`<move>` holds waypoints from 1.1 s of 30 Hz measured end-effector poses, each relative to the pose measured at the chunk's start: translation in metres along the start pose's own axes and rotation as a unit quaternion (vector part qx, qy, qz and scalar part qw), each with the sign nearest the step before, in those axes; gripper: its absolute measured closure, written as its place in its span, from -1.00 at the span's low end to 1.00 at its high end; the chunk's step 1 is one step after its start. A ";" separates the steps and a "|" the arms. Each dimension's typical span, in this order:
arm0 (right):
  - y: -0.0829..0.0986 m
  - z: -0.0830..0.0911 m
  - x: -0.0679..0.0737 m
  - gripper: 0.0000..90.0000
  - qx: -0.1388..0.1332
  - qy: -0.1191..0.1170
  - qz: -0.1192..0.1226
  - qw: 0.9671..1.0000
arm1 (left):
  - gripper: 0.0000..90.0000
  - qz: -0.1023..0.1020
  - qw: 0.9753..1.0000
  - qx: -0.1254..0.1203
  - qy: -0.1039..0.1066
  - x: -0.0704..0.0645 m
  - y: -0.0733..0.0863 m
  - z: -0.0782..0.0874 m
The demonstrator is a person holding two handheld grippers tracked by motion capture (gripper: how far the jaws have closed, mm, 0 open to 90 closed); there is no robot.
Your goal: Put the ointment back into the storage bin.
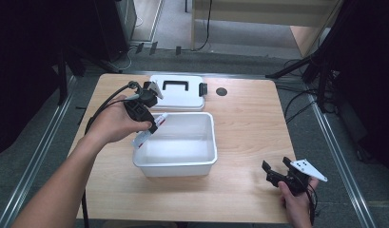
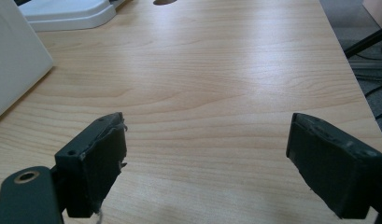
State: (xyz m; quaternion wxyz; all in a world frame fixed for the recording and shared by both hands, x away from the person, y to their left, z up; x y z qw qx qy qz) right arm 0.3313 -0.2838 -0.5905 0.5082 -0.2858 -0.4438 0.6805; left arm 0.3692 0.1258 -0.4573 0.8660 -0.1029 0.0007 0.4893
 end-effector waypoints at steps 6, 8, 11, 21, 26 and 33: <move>0.000 0.000 0.000 -0.72 0.000 0.000 0.000 1.000 | 0.59 -0.005 1.000 0.001 0.001 -0.002 -0.001 -0.009; 0.000 0.000 0.000 -0.72 0.000 0.000 0.000 1.000 | 0.59 -0.009 1.000 0.004 0.003 -0.003 -0.001 -0.011; 0.000 0.000 0.000 -0.72 0.000 0.000 0.000 1.000 | 0.59 -0.007 1.000 0.005 0.005 -0.005 -0.002 -0.014; 0.000 0.000 0.000 -0.72 0.000 0.000 0.000 1.000 | 0.59 -0.008 1.000 0.008 0.008 -0.007 -0.004 -0.018; 0.000 0.000 0.000 -0.72 0.001 -0.001 0.000 1.000 | 0.59 -0.009 1.000 0.007 0.011 -0.010 -0.006 -0.021; 0.000 0.000 0.000 -0.72 0.000 -0.001 -0.002 1.000 | 0.59 -0.006 1.000 0.014 0.016 -0.008 -0.009 -0.028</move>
Point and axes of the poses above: each handheld gripper's, and its own axes: z roughly backward along the jaws, y roughly out of its underside, x roughly to its left, the point moved 10 cm from there along -z, roughly forward along the jaws, and after that the axes turned 6 degrees about z, right-handed, at the moved point
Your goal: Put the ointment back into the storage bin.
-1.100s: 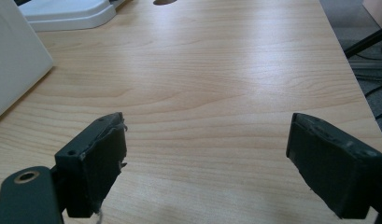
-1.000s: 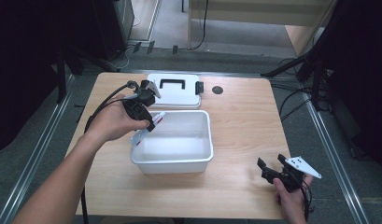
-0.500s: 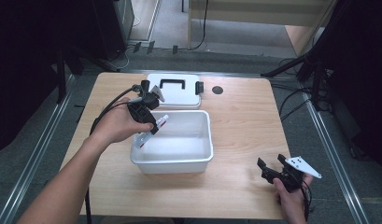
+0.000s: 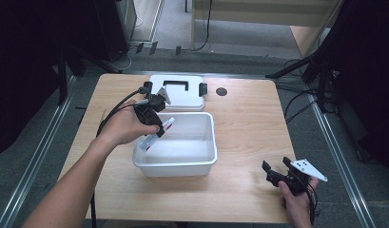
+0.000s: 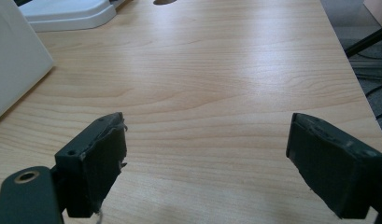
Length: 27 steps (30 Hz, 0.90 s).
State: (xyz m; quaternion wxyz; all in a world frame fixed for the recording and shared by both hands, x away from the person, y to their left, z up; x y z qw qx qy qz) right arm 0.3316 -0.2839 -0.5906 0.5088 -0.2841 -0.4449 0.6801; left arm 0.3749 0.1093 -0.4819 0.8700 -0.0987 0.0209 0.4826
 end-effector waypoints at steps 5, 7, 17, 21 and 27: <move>0.000 0.000 0.000 -0.72 0.000 0.000 0.000 1.000 | 0.59 0.002 1.000 0.000 -0.003 0.001 -0.002 -0.005; 0.000 0.000 0.000 -0.72 0.000 0.000 0.000 1.000 | 0.59 0.002 1.000 0.006 -0.004 0.002 -0.001 -0.008; 0.000 0.000 0.000 -0.72 -0.001 -0.001 -0.001 1.000 | 0.59 0.004 1.000 0.009 -0.006 0.004 -0.002 -0.016; 0.000 0.000 0.000 -0.72 -0.001 -0.001 0.000 1.000 | 0.59 0.004 1.000 0.014 -0.006 0.003 -0.001 -0.021; 0.000 0.000 0.000 -0.72 -0.001 -0.001 0.000 1.000 | 0.59 0.005 1.000 0.018 -0.007 0.005 -0.001 -0.030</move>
Point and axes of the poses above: each handheld gripper's, and its own axes: z roughly backward along the jaws, y roughly out of its underside, x roughly to its left, the point moved 10 cm from there along -z, roughly forward along the jaws, and after that the axes turned 6 degrees about z, right-handed, at the moved point
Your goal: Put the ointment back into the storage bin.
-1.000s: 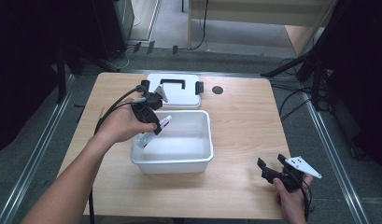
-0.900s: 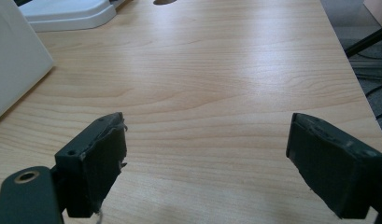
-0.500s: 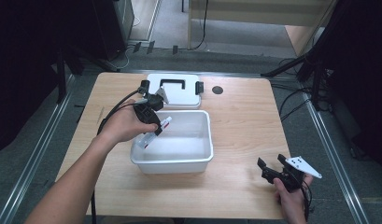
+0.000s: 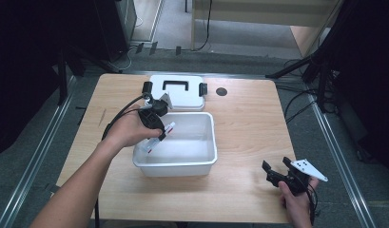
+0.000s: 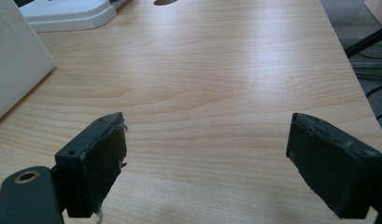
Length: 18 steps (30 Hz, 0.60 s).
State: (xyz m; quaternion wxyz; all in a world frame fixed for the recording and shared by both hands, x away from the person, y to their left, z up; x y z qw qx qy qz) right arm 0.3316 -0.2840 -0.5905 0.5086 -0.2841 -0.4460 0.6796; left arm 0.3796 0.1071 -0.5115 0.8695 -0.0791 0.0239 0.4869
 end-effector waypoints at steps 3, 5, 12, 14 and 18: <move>0.000 0.000 0.000 -0.72 0.000 0.000 0.000 1.000 | 0.59 0.000 1.000 0.001 -0.003 0.000 0.000 -0.005; 0.000 0.000 0.000 -0.72 0.000 0.000 0.000 1.000 | 0.59 -0.002 1.000 0.005 -0.006 0.001 0.000 -0.008; 0.000 0.000 0.000 -0.72 0.000 0.000 0.000 1.000 | 0.59 -0.002 1.000 0.008 -0.014 0.002 -0.001 -0.018; 0.000 0.000 0.000 -0.72 0.000 0.000 -0.001 1.000 | 0.59 -0.004 1.000 0.012 -0.016 0.002 -0.001 -0.021; 0.000 0.000 0.000 -0.72 0.000 0.000 -0.001 1.000 | 0.59 -0.005 1.000 0.017 -0.016 0.000 -0.001 -0.026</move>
Point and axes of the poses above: each handheld gripper's, and its own axes: z roughly backward along the jaws, y roughly out of its underside, x roughly to its left, the point moved 10 cm from there along -z, roughly forward along the jaws, and after that the axes turned 6 degrees about z, right-handed, at the moved point
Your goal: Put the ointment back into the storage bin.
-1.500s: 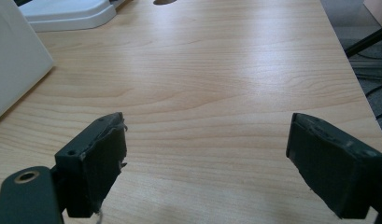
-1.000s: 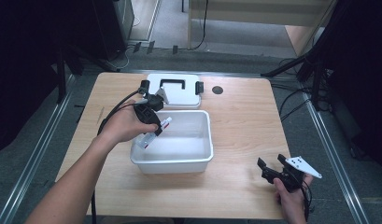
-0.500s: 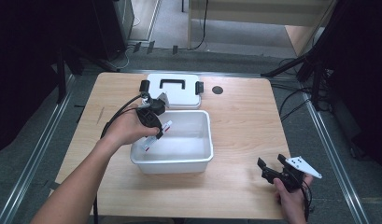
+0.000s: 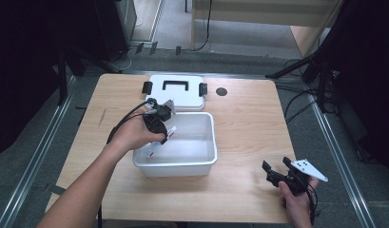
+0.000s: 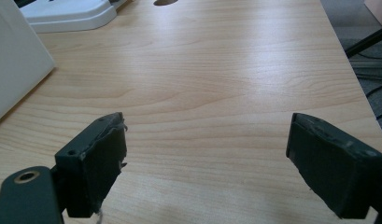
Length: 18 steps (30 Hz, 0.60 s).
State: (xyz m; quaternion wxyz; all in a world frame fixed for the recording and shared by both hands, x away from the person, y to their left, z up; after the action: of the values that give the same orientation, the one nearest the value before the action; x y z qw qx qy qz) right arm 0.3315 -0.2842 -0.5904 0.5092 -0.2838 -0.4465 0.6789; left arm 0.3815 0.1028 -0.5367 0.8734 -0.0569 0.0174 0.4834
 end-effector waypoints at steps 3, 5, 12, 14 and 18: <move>0.000 0.000 0.000 -0.72 0.000 0.000 0.000 1.000 | 0.59 -0.002 1.000 0.000 -0.003 -0.001 -0.001 -0.004; 0.000 0.000 0.000 -0.72 -0.001 0.000 -0.001 1.000 | 0.59 -0.008 1.000 0.003 -0.009 -0.002 -0.001 -0.007; 0.000 0.000 0.000 -0.72 -0.001 -0.001 -0.001 1.000 | 0.59 -0.025 0.999 0.010 -0.022 -0.004 0.000 -0.015; 0.000 0.000 0.000 -0.72 -0.001 -0.001 -0.001 1.000 | 0.59 -0.029 0.999 0.008 -0.025 -0.004 0.000 -0.017; 0.000 0.000 0.000 -0.72 -0.001 -0.001 -0.002 1.000 | 0.59 -0.034 0.999 0.011 -0.022 -0.006 0.000 -0.020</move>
State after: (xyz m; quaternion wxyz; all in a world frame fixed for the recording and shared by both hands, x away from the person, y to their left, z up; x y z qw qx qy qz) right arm 0.3314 -0.2842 -0.5902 0.5096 -0.2830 -0.4481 0.6778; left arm 0.3787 0.0957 -0.5566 0.8900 -0.0367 0.0016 0.4544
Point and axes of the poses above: each handheld gripper's, and its own axes: z roughly backward along the jaws, y roughly out of its underside, x roughly to its left, the point moved 10 cm from there along -z, roughly forward along the jaws, and after that the axes turned 6 degrees about z, right-handed, at the moved point
